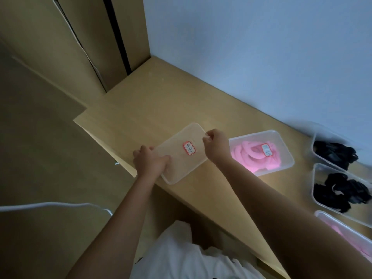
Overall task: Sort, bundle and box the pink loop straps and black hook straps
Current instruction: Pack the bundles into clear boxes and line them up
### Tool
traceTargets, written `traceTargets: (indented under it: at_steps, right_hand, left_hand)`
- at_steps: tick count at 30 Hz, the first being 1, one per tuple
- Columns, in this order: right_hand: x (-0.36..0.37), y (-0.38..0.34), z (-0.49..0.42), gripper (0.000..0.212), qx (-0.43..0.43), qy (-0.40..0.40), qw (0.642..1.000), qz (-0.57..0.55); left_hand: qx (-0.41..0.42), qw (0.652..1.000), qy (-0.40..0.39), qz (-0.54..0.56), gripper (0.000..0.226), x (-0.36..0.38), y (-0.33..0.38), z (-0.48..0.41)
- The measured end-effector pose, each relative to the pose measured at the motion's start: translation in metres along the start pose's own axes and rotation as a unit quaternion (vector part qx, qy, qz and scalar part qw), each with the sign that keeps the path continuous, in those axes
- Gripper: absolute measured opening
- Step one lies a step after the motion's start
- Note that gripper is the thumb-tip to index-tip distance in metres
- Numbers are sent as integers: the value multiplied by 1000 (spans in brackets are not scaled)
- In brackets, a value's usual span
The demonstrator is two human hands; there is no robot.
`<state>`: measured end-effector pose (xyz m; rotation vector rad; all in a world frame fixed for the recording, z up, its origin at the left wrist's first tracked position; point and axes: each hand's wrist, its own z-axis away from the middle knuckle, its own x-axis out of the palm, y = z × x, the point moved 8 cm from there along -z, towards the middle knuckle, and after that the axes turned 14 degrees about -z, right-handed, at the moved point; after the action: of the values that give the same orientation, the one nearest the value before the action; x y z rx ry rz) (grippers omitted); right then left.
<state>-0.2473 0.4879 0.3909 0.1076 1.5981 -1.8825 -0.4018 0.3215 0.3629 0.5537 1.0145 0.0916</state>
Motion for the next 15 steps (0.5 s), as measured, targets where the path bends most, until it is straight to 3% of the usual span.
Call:
traceTargets:
  at_steps: [3, 6, 11, 15]
  right_hand:
    - [-15, -17, 2, 18, -18, 28, 991, -126]
    - [-45, -27, 8, 20, -35, 68, 983, -166]
    - [-132, -10, 19, 24, -45, 169, 973, -152]
    - [-213, 30, 41, 11, -19, 252, 957, -143]
  left_hand:
    - [0, 993, 26, 118, 54, -15, 15, 3]
    - [40, 982, 42, 181, 47, -25, 44, 11]
    - [151, 972, 8, 181, 39, -7, 112, 45]
    - [228, 961, -32, 154, 37, 28, 169, 97]
